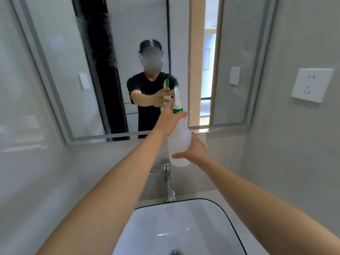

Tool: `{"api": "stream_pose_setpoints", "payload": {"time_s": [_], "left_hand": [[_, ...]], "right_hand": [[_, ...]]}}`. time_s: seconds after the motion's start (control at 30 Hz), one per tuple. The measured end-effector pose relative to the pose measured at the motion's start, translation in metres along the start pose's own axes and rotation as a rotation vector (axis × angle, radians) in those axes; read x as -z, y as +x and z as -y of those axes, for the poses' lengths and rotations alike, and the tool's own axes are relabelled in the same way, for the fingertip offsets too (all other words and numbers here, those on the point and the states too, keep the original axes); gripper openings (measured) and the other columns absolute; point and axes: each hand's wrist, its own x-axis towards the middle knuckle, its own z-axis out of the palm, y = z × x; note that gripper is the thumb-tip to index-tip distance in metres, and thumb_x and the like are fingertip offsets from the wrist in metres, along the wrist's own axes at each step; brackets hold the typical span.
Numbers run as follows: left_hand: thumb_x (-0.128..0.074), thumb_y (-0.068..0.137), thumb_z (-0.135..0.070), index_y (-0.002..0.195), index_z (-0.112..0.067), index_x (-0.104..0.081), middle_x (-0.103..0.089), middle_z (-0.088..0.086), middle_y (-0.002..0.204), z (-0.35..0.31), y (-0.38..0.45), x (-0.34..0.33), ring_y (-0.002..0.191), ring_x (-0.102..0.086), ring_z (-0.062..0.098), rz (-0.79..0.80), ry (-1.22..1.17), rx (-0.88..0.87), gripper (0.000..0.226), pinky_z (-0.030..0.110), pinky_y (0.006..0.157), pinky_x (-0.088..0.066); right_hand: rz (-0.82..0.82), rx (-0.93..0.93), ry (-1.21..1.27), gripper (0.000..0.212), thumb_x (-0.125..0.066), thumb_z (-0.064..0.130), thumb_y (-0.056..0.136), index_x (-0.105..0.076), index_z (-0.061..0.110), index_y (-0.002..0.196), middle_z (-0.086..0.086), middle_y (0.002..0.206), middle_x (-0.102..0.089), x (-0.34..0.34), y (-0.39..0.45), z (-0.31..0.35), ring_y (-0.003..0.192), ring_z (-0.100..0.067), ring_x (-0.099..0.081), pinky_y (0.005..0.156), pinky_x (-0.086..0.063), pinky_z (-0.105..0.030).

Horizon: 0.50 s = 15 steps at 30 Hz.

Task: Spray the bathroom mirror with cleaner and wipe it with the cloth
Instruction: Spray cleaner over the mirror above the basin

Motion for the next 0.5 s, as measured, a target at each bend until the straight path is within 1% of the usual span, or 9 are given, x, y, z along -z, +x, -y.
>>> {"api": "stream_pose_setpoints", "payload": {"time_s": [0.03, 0.1, 0.13, 0.2, 0.27, 0.33, 0.37, 0.43, 0.5], "left_hand": [[-0.055, 0.093, -0.011, 0.149, -0.021, -0.037, -0.053, 0.015, 0.139, 0.002, 0.001, -0.014, 0.131, -0.05, 0.032, 0.078, -0.05, 0.006, 0.06, 0.044, 0.109, -0.041], [-0.045, 0.095, -0.011, 0.151, -0.031, -0.034, -0.052, 0.005, 0.143, 0.004, -0.001, -0.04, 0.128, -0.05, 0.025, 0.198, -0.135, 0.035, 0.061, 0.04, 0.105, -0.04], [-0.044, 0.095, -0.016, 0.148, -0.036, -0.037, -0.056, -0.002, 0.137, 0.006, -0.003, -0.053, 0.122, -0.053, 0.02, 0.23, -0.18, 0.064, 0.057, 0.039, 0.103, -0.041], [-0.045, 0.1, -0.036, 0.136, -0.041, -0.048, -0.063, -0.01, 0.127, 0.01, -0.007, -0.078, 0.118, -0.059, 0.018, 0.255, -0.258, 0.149, 0.037, 0.044, 0.108, -0.043], [-0.038, 0.103, -0.049, 0.132, -0.039, -0.053, -0.061, -0.008, 0.133, 0.021, -0.011, -0.105, 0.124, -0.057, 0.021, 0.295, -0.252, 0.224, 0.034, 0.05, 0.112, -0.039], [-0.032, 0.104, -0.048, 0.139, -0.033, -0.052, -0.058, -0.003, 0.139, 0.038, -0.019, -0.131, 0.125, -0.055, 0.025, 0.358, -0.185, 0.273, 0.042, 0.05, 0.112, -0.037], [-0.032, 0.105, -0.045, 0.139, -0.03, -0.052, -0.058, -0.001, 0.138, 0.048, -0.024, -0.143, 0.124, -0.055, 0.025, 0.393, -0.167, 0.302, 0.043, 0.049, 0.109, -0.038], [-0.034, 0.104, -0.039, 0.131, -0.026, -0.059, -0.064, 0.001, 0.13, 0.068, -0.036, -0.168, 0.118, -0.058, 0.023, 0.461, -0.174, 0.386, 0.039, 0.043, 0.099, -0.042], [-0.036, 0.103, -0.035, 0.117, -0.024, -0.065, -0.068, 0.0, 0.118, 0.085, -0.048, -0.191, 0.11, -0.061, 0.02, 0.51, -0.216, 0.467, 0.034, 0.041, 0.091, -0.045]], "right_hand": [[-0.026, -0.02, -0.004, 0.103, -0.095, 0.037, 0.047, -0.042, 0.031, 0.135, 0.007, 0.119, -0.057, 0.013, -0.003, -0.012, 0.115, -0.022, -0.053, 0.089, -0.049, -0.039], [-0.067, -0.059, -0.01, 0.105, -0.096, 0.035, 0.046, -0.042, 0.031, 0.136, 0.008, 0.119, -0.057, 0.04, -0.011, -0.035, 0.114, -0.021, -0.053, 0.089, -0.048, -0.038], [-0.084, -0.084, -0.012, 0.106, -0.096, 0.033, 0.046, -0.042, 0.031, 0.137, 0.007, 0.121, -0.058, 0.053, -0.016, -0.046, 0.115, -0.021, -0.054, 0.092, -0.049, -0.039], [-0.119, -0.149, 0.017, 0.105, -0.096, 0.03, 0.047, -0.042, 0.032, 0.138, 0.007, 0.122, -0.059, 0.076, -0.027, -0.068, 0.116, -0.022, -0.053, 0.095, -0.049, -0.041], [-0.154, -0.216, 0.07, 0.104, -0.096, 0.027, 0.049, -0.042, 0.033, 0.138, 0.01, 0.118, -0.058, 0.098, -0.042, -0.089, 0.115, -0.02, -0.053, 0.093, -0.048, -0.036], [-0.178, -0.259, 0.101, 0.102, -0.095, 0.025, 0.05, -0.043, 0.036, 0.137, 0.015, 0.113, -0.058, 0.117, -0.06, -0.107, 0.113, -0.017, -0.053, 0.086, -0.046, -0.029], [-0.185, -0.269, 0.113, 0.101, -0.094, 0.025, 0.049, -0.044, 0.036, 0.135, 0.016, 0.114, -0.06, 0.125, -0.069, -0.115, 0.113, -0.017, -0.055, 0.087, -0.048, -0.031], [-0.204, -0.303, 0.109, 0.1, -0.093, 0.025, 0.045, -0.047, 0.036, 0.133, 0.014, 0.117, -0.063, 0.139, -0.088, -0.132, 0.115, -0.017, -0.057, 0.094, -0.051, -0.039], [-0.22, -0.347, 0.082, 0.098, -0.091, 0.025, 0.043, -0.048, 0.036, 0.13, 0.016, 0.116, -0.064, 0.149, -0.108, -0.15, 0.115, -0.017, -0.058, 0.093, -0.052, -0.039]]}}
